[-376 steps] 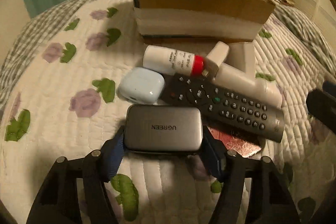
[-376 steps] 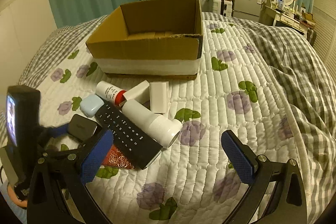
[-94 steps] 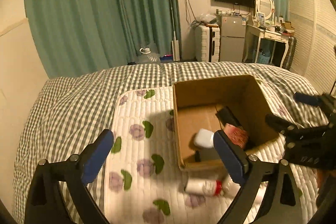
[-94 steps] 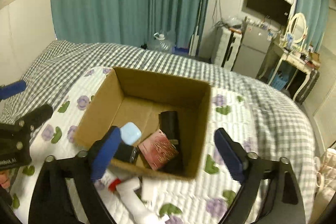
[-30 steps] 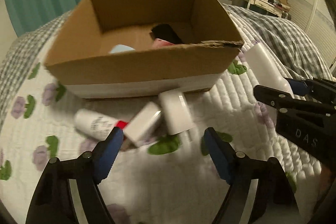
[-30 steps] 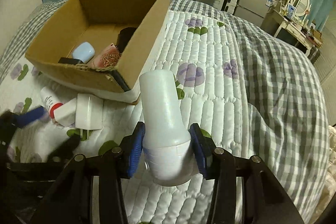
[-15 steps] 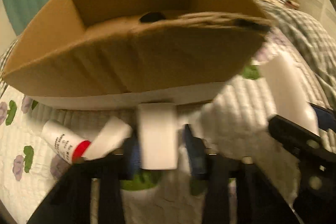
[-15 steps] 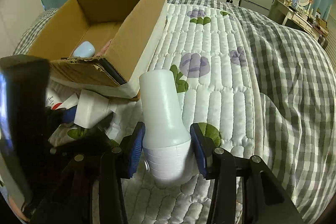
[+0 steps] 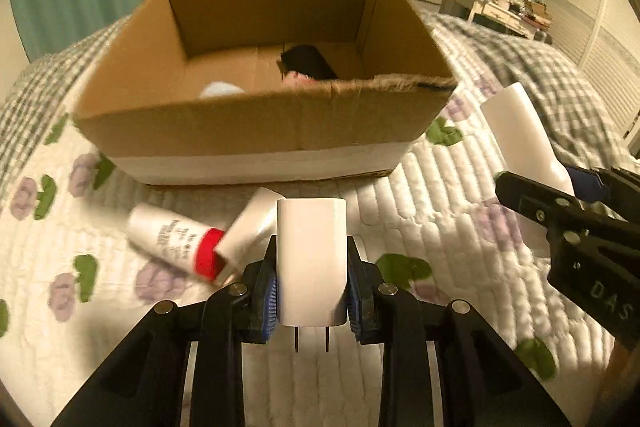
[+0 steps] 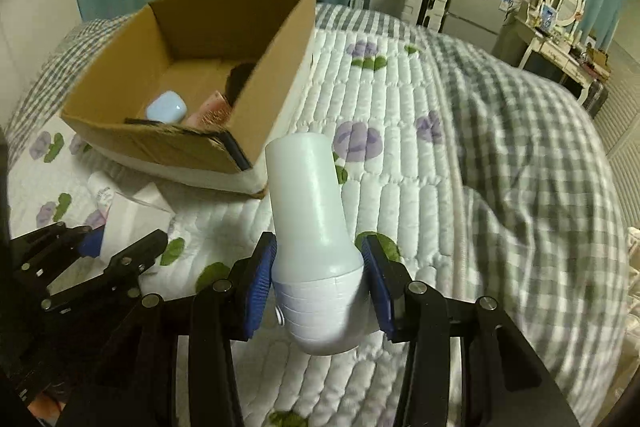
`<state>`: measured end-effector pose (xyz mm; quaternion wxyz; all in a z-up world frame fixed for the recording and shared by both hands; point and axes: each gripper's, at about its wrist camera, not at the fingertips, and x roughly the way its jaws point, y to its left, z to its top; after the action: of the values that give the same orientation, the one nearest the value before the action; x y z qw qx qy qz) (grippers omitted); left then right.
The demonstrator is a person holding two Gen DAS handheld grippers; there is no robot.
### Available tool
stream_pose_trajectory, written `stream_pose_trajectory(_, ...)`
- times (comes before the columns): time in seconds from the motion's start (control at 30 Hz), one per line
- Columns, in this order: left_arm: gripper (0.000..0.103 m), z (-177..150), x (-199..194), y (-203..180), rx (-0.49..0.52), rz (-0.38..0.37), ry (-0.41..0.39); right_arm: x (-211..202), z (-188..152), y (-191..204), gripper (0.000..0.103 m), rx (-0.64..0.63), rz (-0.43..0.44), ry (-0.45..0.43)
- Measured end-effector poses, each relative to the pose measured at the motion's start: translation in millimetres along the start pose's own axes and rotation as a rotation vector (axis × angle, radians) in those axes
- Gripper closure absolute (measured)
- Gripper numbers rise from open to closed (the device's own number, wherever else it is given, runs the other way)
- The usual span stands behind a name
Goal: Organize rigid objects
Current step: 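Grasp the white charger plug with the left gripper while the right gripper holds the device, then lower the plug and white device into the box and open both grippers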
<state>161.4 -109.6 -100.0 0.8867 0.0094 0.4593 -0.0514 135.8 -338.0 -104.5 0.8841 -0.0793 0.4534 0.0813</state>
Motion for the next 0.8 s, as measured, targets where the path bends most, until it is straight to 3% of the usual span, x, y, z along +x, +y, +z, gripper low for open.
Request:
stream_pose_trajectory(0.47,0.075,31.5,-104.5,24.9,0.07,-0.024,-0.155,-99.0,33.7,51.5,0.059,-0.073,-0.016,-0.146)
stream_pose_trajectory(0.63,0.075,55.0,-128.0,40.8,0.061,-0.038,-0.21,-119.7,62.8,70.1,0.059,-0.095,0.009,-0.201)
stream_pose_trajectory(0.8,0.075,85.8,-130.8,49.9,0.093,-0.004,-0.237,-125.4,94.1,80.4,0.059,-0.116,0.013,-0.241)
